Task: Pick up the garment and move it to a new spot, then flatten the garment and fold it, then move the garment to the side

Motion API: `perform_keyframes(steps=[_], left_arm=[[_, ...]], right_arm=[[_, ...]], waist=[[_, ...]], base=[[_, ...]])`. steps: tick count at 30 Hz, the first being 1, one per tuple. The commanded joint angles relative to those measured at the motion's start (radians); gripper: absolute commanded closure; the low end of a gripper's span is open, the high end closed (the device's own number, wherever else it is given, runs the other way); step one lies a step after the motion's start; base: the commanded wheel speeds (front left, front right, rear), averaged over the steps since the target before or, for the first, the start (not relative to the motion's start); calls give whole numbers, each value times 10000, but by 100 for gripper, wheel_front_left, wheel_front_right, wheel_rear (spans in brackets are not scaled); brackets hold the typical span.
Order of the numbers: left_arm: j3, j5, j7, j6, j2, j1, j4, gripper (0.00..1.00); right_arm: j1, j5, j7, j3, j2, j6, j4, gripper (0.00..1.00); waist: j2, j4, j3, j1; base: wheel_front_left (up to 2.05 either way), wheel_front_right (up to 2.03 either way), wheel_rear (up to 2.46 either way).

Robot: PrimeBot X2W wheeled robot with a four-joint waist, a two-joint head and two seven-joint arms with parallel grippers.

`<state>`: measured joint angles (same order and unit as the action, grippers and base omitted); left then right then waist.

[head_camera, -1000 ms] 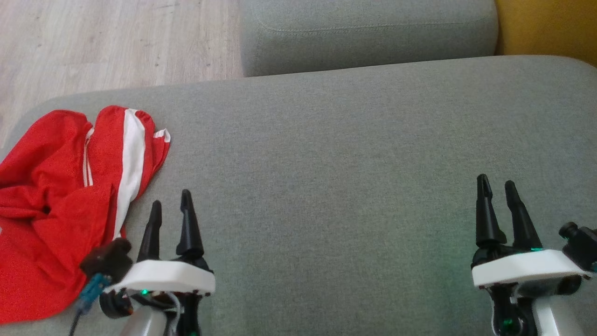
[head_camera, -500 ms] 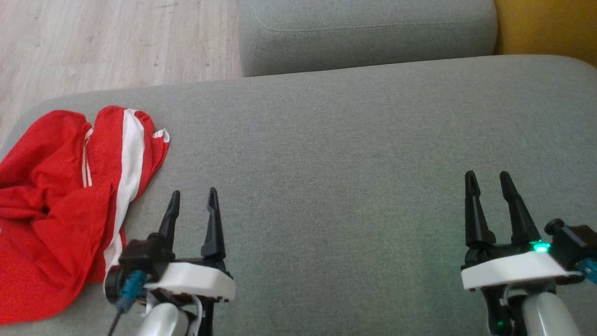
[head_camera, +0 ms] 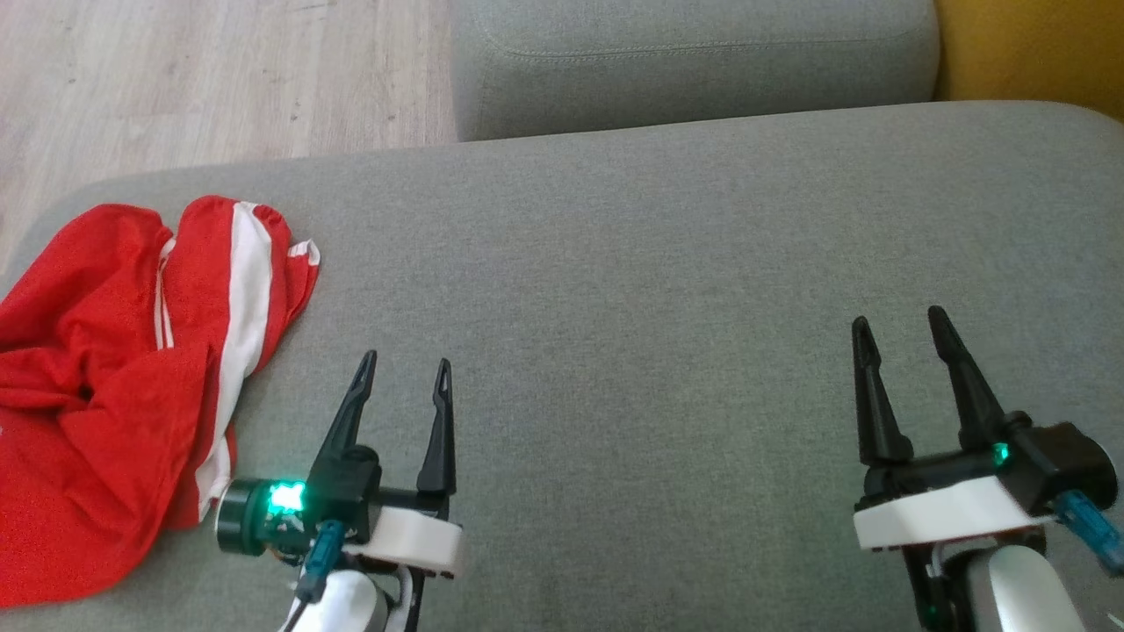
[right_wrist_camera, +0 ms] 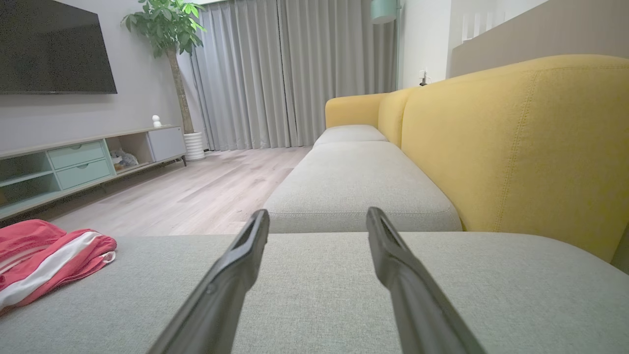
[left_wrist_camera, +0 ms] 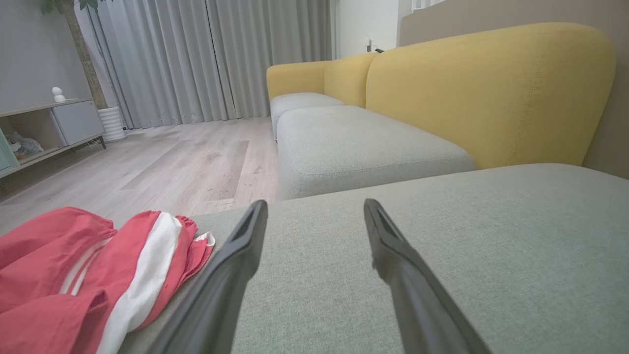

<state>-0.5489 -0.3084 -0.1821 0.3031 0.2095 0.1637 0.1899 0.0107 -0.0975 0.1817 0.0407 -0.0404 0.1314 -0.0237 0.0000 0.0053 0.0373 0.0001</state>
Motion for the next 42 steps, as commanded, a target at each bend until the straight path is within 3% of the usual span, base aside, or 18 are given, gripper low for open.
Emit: perform_keyframes(steps=[1,6,10,16,21,32,42], left_arm=[[211,171,-140,113,95,541,-382,0],[612,-91,-286,29,-129,361,-821,0],[1251,-246,-404,-372,-482,57,-1051,0],[1858,568,-610,-1160,-935,-310,-678,0],[2067,1380,-757,-1507,-1159,-330,-442,0],[2566,1913,-797,-1892,-1465,-363,-365,0],[3027,2015,-797,-1945,-1561,-501,-255,0]], right_arm=[[-224,208,141,162,-85,-6,446,0],[-160,-501,288,-103,-88,-6,418,0],[-115,-1159,406,-177,-90,-7,228,0],[0,-1357,613,-30,-95,-7,-315,0],[-29,-897,760,109,-98,-7,-446,0],[-52,-871,801,188,-98,-7,-578,0],[38,-904,801,519,-98,-7,-646,0]], waist=[[0,4,4,-1],[0,26,59,-1],[0,54,79,-1],[0,61,63,-1],[0,60,81,-1],[0,239,27,-1],[0,1138,-178,-1]], base=[[0,0,0],[0,0,0],[0,0,0],[0,0,0],[0,0,0],[0,0,0],[0,0,0]])
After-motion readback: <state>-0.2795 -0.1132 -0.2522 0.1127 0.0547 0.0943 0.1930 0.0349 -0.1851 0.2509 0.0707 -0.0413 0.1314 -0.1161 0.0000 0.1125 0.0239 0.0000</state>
